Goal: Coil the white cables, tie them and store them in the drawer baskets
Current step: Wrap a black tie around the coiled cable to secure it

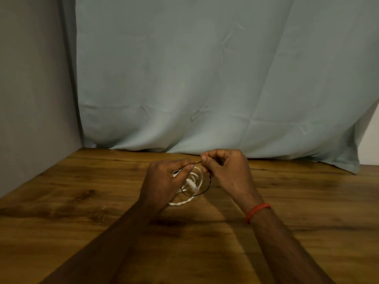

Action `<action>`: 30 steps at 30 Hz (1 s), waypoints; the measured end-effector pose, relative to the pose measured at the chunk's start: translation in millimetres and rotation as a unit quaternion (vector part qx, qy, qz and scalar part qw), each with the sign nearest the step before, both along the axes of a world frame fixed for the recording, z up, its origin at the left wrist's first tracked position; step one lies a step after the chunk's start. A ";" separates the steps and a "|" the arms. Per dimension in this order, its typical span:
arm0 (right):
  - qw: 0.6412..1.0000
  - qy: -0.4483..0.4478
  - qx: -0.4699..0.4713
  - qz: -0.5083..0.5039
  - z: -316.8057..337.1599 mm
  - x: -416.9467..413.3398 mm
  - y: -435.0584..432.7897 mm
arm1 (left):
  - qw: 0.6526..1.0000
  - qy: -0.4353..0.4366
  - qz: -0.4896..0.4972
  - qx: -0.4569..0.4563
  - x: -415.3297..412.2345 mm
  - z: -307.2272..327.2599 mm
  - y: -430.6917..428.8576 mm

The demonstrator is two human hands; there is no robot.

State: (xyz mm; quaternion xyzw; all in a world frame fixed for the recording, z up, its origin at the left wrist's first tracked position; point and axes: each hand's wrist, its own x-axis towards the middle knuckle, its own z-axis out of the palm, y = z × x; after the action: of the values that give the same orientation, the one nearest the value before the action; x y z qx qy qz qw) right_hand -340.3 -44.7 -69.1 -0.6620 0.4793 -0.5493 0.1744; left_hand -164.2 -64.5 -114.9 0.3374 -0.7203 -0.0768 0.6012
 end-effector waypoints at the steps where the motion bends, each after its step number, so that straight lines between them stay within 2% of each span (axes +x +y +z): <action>1: 1.000 0.006 -0.004 -0.003 0.9 -0.1 0.8 | 1.000 -0.003 -0.002 0.000 -0.2 0.1 0.2; 10: 0.998 0.055 -0.013 0.003 6.1 -0.6 7.5 | 1.000 -0.020 -0.006 0.005 0.3 0.6 0.7; 20: 0.997 0.057 -0.049 0.013 8.7 -4.3 6.7 | 0.999 -0.044 -0.004 -0.002 1.6 0.0 -2.1; 24: 0.991 0.103 -0.081 0.010 7.1 -4.5 6.5 | 0.997 -0.071 0.002 -0.018 1.4 0.5 -1.0; 30: 0.983 0.158 -0.088 0.022 7.1 -3.2 8.6 | 0.998 -0.059 0.006 -0.029 0.7 1.5 0.5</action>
State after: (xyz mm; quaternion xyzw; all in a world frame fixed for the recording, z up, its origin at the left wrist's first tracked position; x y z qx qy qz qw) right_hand -343.5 -36.2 -62.0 -0.7634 0.4359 -0.4741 0.0493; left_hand -163.5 -64.1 -113.5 0.3282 -0.7545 -0.0324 0.5674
